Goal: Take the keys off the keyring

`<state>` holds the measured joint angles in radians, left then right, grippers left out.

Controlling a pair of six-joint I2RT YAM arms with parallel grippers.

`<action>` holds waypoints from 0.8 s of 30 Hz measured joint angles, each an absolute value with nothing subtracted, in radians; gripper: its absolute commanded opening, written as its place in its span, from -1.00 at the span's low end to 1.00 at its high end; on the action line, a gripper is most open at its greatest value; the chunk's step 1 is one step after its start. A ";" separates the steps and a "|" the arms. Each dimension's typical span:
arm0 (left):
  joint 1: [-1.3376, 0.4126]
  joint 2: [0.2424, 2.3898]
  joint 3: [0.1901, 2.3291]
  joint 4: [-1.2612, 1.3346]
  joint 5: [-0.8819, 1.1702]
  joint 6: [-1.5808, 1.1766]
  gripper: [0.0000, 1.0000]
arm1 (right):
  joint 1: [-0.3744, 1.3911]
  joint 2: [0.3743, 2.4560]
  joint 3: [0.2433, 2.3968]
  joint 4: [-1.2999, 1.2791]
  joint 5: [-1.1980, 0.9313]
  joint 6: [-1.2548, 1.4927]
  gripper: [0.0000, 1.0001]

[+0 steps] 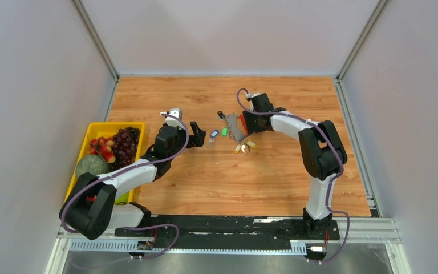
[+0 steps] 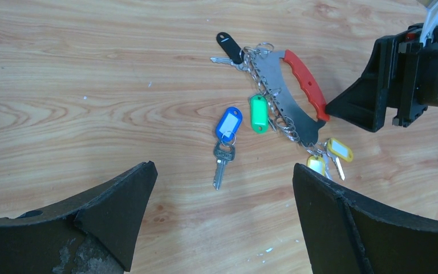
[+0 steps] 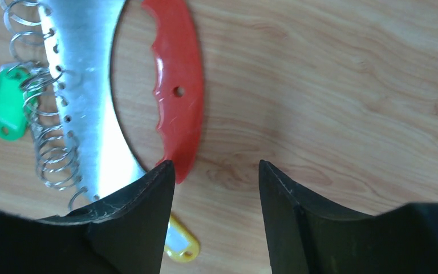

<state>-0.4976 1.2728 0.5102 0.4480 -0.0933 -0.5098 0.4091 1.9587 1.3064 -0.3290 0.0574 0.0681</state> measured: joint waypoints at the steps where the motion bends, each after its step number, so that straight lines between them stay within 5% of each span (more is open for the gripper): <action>1: -0.498 1.273 0.510 0.448 -0.090 -0.510 1.00 | 0.419 1.951 1.302 -0.337 0.061 0.068 0.18; 14: -0.498 1.273 0.510 0.460 -0.072 -0.509 1.00 | 0.627 1.911 1.328 -0.359 0.065 0.041 -0.17; 24: -0.498 1.265 0.496 0.471 -0.076 -0.509 1.00 | 0.638 1.988 1.429 -0.374 0.062 -0.004 -0.16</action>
